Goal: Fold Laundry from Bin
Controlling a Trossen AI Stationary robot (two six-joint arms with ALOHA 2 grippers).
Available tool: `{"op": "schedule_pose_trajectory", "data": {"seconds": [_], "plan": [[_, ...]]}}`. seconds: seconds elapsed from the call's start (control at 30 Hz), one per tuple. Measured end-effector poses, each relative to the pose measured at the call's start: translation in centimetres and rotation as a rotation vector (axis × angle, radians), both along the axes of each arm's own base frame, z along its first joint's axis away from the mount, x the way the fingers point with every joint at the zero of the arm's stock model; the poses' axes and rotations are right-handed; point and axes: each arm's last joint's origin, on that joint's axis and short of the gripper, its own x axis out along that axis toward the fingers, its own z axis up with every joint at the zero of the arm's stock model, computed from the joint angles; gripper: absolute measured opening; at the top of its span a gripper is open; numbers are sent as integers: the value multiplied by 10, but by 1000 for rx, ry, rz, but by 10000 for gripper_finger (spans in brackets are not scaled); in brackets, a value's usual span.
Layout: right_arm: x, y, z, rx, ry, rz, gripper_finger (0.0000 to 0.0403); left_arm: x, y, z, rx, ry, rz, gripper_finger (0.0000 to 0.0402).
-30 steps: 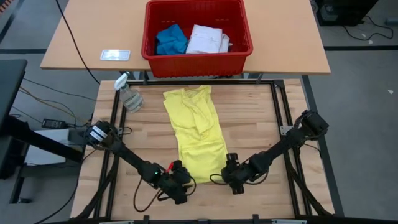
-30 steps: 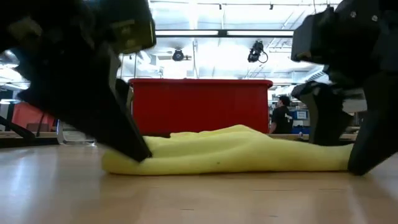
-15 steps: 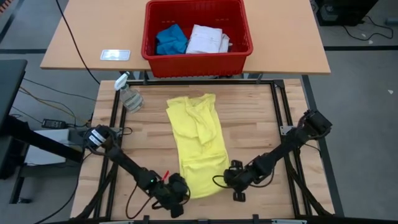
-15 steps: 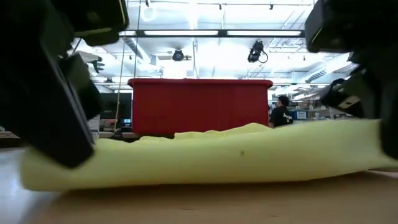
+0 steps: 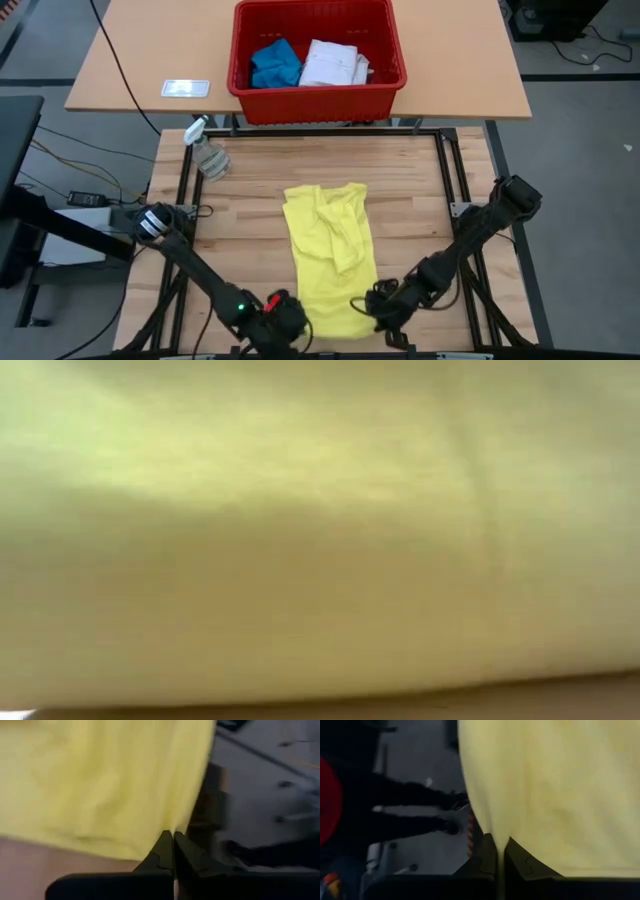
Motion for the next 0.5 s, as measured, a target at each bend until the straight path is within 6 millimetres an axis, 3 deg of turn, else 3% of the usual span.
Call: {"op": "schedule_pose_trajectory", "data": {"seconds": [0.13, 0.23, 0.33, 0.5], "plan": [[2, -29, 10, -69, 53, -81, 12, 7, 24, 19, 37, 64, 98, 1], [5, -56, 13, -129, 89, -114, 12, 12, 49, 23, 55, 117, 160, 1], [8, -84, 10, -149, 97, -125, 12, 19, 73, 14, 69, 193, 192, 1], [10, -122, -13, -106, 180, -113, 12, 28, 108, -9, 75, 283, 223, 0]]}}
